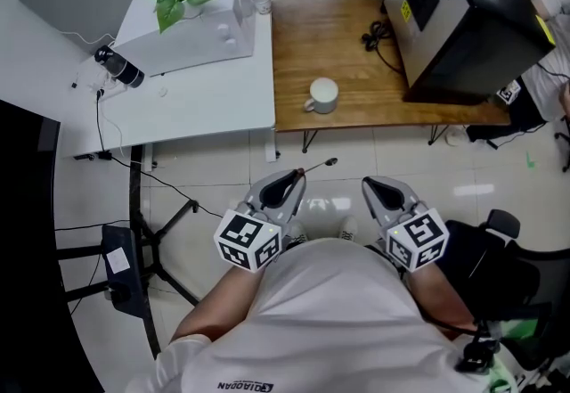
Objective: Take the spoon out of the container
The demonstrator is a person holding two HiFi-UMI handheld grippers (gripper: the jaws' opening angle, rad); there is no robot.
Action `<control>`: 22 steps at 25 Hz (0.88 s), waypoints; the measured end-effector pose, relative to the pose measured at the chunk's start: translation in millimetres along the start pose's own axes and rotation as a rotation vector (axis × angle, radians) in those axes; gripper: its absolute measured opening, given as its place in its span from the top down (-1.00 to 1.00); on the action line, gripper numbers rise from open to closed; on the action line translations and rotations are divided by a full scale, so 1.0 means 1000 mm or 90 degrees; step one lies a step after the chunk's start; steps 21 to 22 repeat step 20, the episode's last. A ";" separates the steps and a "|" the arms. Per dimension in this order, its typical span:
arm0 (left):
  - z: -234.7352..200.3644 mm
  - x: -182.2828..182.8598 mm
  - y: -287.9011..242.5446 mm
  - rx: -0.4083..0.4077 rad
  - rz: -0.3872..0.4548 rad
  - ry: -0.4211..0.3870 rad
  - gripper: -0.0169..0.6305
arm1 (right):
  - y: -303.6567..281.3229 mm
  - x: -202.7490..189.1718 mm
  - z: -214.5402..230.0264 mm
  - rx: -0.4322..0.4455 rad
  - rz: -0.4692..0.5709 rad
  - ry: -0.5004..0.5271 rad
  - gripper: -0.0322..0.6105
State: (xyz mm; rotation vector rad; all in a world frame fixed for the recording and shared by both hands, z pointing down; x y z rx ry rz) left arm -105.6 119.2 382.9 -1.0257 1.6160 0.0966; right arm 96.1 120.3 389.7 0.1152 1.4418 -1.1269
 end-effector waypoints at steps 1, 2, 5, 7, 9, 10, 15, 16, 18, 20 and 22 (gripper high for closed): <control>0.000 0.000 0.000 0.000 0.000 0.001 0.80 | 0.000 0.000 0.000 0.000 -0.001 -0.001 0.89; -0.001 0.000 0.000 0.000 0.001 0.003 0.80 | 0.000 0.000 0.001 -0.001 -0.001 -0.002 0.89; 0.001 -0.002 0.000 -0.004 -0.002 0.004 0.80 | 0.000 0.000 0.000 -0.003 0.001 -0.004 0.89; 0.003 -0.003 -0.001 -0.006 -0.004 0.002 0.80 | 0.001 0.000 0.000 -0.003 0.000 -0.003 0.89; 0.004 -0.003 -0.002 -0.007 -0.004 -0.001 0.80 | 0.001 0.000 -0.001 -0.002 0.000 -0.001 0.89; 0.004 -0.002 -0.002 -0.008 -0.005 -0.002 0.80 | 0.001 0.000 -0.001 -0.001 0.001 0.000 0.89; 0.007 -0.002 -0.002 -0.007 -0.008 -0.009 0.80 | 0.003 -0.001 0.000 -0.002 0.000 0.002 0.89; 0.007 -0.002 -0.002 -0.006 -0.009 -0.009 0.80 | 0.003 -0.001 0.001 -0.002 0.000 0.002 0.89; 0.006 -0.002 -0.003 -0.004 -0.009 -0.008 0.80 | 0.003 -0.001 0.002 -0.002 -0.001 0.004 0.89; 0.006 -0.002 -0.003 -0.002 -0.009 -0.007 0.80 | 0.004 -0.001 0.002 -0.002 -0.003 0.005 0.89; 0.006 -0.002 -0.003 -0.002 -0.009 -0.007 0.80 | 0.004 -0.001 0.002 -0.002 -0.003 0.005 0.89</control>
Point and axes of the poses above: the fingertips, and each gripper's own axes: y backward along the fingers, z to its right, x out of its top, the point moved 6 cm from there along y, backward along the fingers, and after that the axes turned 9 degrees about -z, right-handed, at the moved point
